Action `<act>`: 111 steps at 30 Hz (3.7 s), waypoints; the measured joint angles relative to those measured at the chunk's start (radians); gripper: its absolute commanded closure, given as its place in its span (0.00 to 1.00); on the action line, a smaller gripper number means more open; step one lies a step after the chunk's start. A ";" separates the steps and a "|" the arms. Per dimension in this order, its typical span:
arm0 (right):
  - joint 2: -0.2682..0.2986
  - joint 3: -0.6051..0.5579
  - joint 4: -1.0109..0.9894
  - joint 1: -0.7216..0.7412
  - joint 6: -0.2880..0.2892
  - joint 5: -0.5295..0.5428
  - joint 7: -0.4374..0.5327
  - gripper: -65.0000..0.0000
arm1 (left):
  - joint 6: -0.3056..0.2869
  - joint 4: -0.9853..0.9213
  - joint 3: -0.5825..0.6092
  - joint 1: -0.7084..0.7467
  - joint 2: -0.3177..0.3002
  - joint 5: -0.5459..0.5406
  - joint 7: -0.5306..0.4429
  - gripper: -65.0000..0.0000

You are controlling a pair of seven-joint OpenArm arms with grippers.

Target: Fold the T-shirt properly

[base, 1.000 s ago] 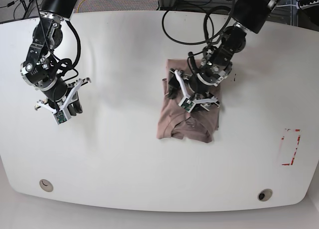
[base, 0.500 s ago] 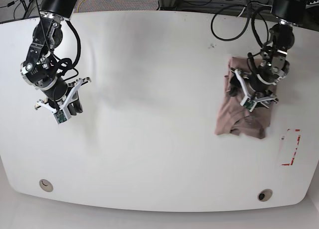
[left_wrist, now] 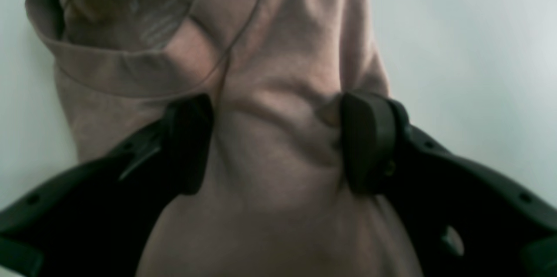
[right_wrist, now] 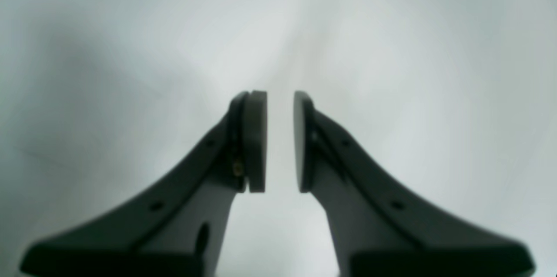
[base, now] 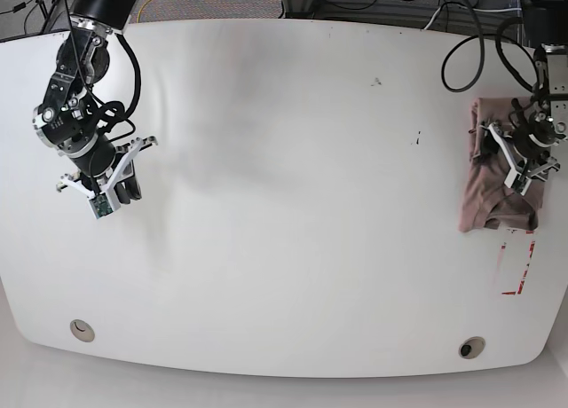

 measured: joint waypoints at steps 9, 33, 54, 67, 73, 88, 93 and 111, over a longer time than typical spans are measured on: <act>0.002 -0.001 0.046 -0.020 0.000 0.000 0.003 0.85 | -0.042 -0.077 -0.006 -0.032 -0.070 0.015 0.036 0.35; -0.004 0.028 0.085 -0.060 0.000 0.000 0.002 0.85 | -0.095 -0.072 -0.014 -0.028 -0.176 0.116 0.159 0.35; -0.002 0.026 0.084 -0.053 0.000 -0.007 0.003 0.85 | -0.156 0.663 -0.148 -0.027 0.068 0.123 0.481 0.35; -0.032 -0.041 0.038 -0.105 -0.001 -0.237 0.336 0.86 | 0.103 0.699 -0.046 0.024 0.393 0.328 0.175 0.35; -0.074 0.012 -0.050 -0.160 0.006 -0.299 0.489 0.86 | 0.230 0.697 -0.046 0.145 0.536 0.379 -0.011 0.35; -0.101 0.067 -0.060 -0.393 0.000 -0.304 0.611 0.86 | 0.246 0.730 0.114 0.470 0.619 0.380 -0.177 0.35; -0.101 0.067 0.022 -0.528 0.000 -0.302 0.602 0.86 | 0.244 0.769 0.122 0.584 0.618 0.379 -0.190 0.35; -0.110 0.103 0.102 -0.869 -0.007 -0.166 0.496 0.86 | 0.243 0.787 0.080 0.850 0.590 0.374 -0.151 0.35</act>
